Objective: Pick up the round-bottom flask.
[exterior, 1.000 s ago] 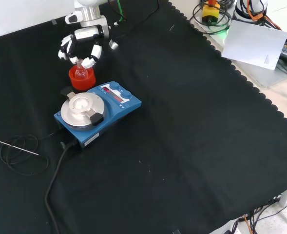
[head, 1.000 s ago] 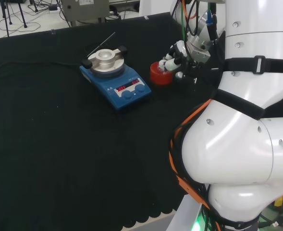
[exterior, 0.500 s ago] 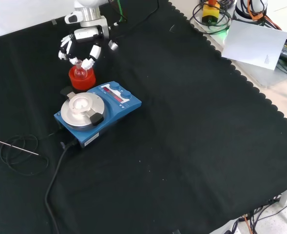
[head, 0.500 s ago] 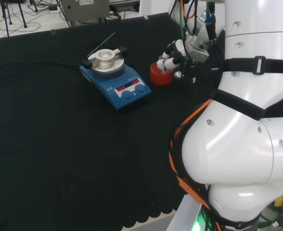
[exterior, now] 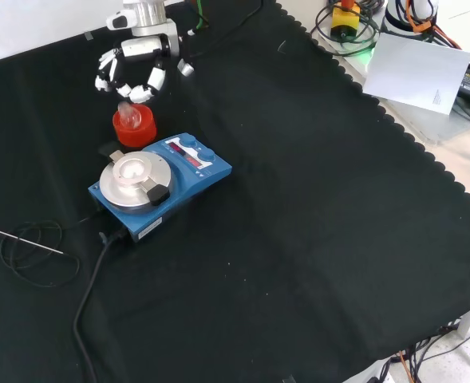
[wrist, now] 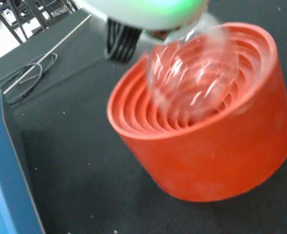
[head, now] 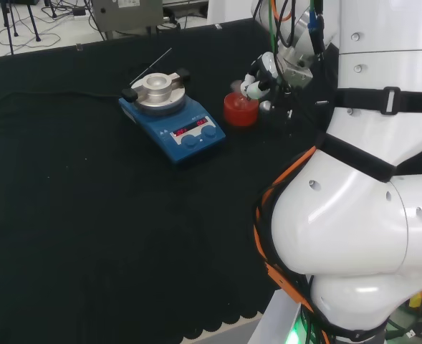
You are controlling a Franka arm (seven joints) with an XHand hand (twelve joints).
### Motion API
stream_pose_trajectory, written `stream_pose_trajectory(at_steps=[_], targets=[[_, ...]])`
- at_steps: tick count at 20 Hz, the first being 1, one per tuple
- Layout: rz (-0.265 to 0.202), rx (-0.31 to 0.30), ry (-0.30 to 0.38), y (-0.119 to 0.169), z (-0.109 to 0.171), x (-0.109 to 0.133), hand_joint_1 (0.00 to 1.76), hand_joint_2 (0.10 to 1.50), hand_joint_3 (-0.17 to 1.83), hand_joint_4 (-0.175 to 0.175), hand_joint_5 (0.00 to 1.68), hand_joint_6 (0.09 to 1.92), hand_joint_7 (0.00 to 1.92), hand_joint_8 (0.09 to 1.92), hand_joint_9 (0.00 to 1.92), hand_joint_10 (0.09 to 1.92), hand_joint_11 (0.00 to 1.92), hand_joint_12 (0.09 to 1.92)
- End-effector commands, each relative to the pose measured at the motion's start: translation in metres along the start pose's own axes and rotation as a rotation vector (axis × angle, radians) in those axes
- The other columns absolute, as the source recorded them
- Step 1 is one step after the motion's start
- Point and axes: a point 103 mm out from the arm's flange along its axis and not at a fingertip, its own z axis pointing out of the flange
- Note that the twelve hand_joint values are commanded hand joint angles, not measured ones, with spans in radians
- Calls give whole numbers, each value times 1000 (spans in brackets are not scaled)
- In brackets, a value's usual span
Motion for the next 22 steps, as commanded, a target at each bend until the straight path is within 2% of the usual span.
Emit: stream_pose_trajectory(at_steps=[1,6,7,9,11,12,13,18,22], targets=[[-1,8,-11,-8,-12,11,1140,620,876,-47,1136,1021,528,638,690,628,338,1309],[3,36,-15,-12,-6,11,1142,618,880,-50,1135,1023,530,639,692,628,341,1309],[1,48,-18,-11,-5,11,1137,635,847,-37,1130,1013,527,641,689,629,339,1311],[-12,77,-40,-9,-2,11,1097,752,627,63,1092,970,495,652,661,641,318,1319],[-34,101,-61,-7,3,13,1034,684,626,-28,971,887,461,656,627,652,290,1320],[-44,111,-72,-6,5,14,1021,634,664,-53,904,871,444,657,611,658,276,1324],[-49,122,-76,-4,8,15,1017,598,690,-62,849,860,429,658,599,661,266,1326],[-81,161,-88,0,19,20,1031,520,721,-47,600,810,376,654,555,668,229,1331],[-102,181,-92,0,26,23,1039,501,719,-40,526,774,357,650,542,668,215,1332]])
